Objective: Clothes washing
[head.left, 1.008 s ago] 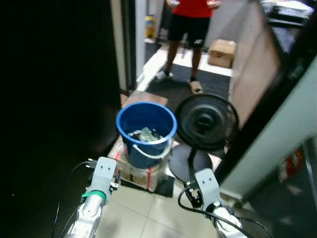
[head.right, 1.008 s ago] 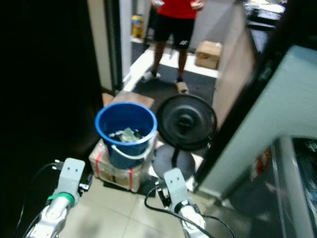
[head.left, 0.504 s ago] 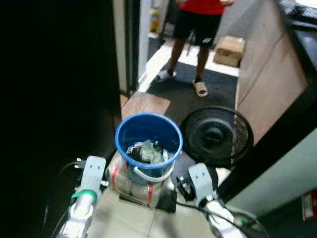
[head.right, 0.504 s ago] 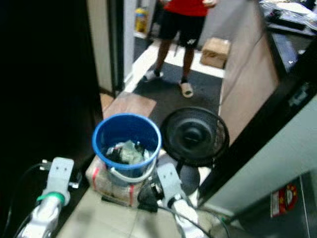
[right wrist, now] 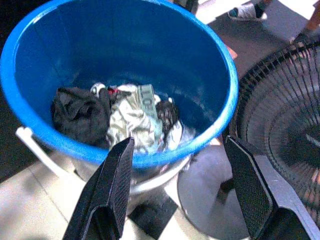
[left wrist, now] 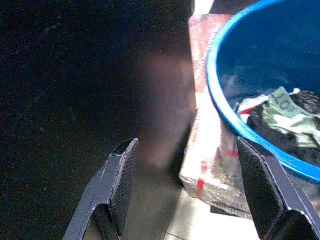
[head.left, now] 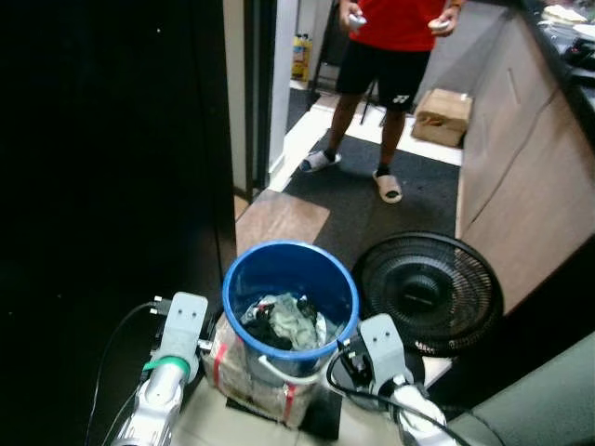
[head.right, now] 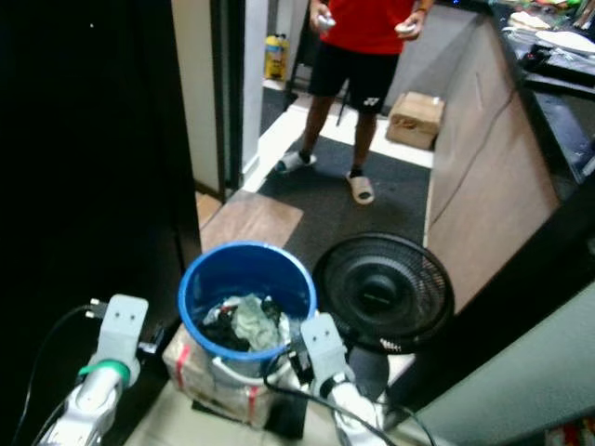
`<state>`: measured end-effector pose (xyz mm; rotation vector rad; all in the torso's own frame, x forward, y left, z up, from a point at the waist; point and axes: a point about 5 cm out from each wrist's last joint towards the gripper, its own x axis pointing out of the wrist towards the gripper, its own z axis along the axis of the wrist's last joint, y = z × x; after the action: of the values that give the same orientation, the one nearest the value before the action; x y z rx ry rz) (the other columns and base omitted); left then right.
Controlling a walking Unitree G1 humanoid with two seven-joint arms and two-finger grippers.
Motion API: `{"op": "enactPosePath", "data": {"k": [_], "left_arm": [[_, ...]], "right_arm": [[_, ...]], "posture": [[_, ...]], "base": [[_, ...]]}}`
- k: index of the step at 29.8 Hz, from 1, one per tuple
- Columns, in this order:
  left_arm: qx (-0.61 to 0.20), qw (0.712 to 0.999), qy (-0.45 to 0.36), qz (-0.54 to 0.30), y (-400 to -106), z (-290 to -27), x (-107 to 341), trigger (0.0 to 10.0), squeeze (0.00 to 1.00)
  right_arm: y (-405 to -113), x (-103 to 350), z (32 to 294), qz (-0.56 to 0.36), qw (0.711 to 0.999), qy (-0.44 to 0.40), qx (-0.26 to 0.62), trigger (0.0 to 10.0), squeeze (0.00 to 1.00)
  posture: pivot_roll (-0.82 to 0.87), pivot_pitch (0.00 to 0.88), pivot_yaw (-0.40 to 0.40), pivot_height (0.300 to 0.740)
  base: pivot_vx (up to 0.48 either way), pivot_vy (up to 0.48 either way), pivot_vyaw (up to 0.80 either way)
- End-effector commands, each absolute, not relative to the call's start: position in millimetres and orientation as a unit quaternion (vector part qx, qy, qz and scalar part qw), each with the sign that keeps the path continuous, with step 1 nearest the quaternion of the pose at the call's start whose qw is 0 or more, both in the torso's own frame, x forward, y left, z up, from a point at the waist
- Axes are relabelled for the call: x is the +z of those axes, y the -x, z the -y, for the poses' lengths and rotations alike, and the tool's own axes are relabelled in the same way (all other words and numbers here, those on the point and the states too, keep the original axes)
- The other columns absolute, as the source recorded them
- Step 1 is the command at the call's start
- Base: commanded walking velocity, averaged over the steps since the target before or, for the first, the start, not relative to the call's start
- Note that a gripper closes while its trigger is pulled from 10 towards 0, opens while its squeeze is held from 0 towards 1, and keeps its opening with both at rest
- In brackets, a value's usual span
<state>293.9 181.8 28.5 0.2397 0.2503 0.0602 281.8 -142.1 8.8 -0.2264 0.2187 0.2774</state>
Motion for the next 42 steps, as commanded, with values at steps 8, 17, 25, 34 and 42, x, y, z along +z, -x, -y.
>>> {"op": "enactPosePath", "data": {"k": [8,17,25,34,42], "left_arm": [[0.027,0.982,-0.117,-0.145,-288.2,-179.0,19.8,10.0,0.00],[0.029,0.982,-0.114,-0.149,-288.4,-178.9,19.0,10.0,0.00],[0.027,0.982,-0.113,-0.149,-288.7,-178.2,18.9,10.0,0.00],[0.026,0.982,-0.118,-0.146,-289.8,-177.6,20.1,10.0,0.00],[0.018,0.982,-0.118,-0.145,-290.2,-175.3,20.4,10.0,0.00]], "right_arm": [[-277.7,3.9,147.5,-0.121,0.978,0.112,0.129,10.0,0.00],[-277.9,4.1,148.2,-0.121,0.978,0.113,0.129,10.0,0.00],[-278.0,4.2,148.6,-0.121,0.978,0.112,0.129,10.0,0.00],[-278.4,4.6,149.1,-0.121,0.978,0.114,0.130,10.0,0.00],[-279.0,5.3,148.3,-0.118,0.978,0.113,0.131,10.0,0.00]], "posture": [[0.08,0.028,0.001,0.740],[0.08,0.027,-0.001,0.740],[0.08,0.025,-0.001,0.740],[0.08,0.019,-0.001,0.740],[0.08,0.016,-0.001,0.740]], "base": [[0.196,0.000,0.00],[0.000,0.000,0.00],[0.000,0.000,0.00],[0.000,0.000,0.00],[0.000,0.000,0.00]]}}
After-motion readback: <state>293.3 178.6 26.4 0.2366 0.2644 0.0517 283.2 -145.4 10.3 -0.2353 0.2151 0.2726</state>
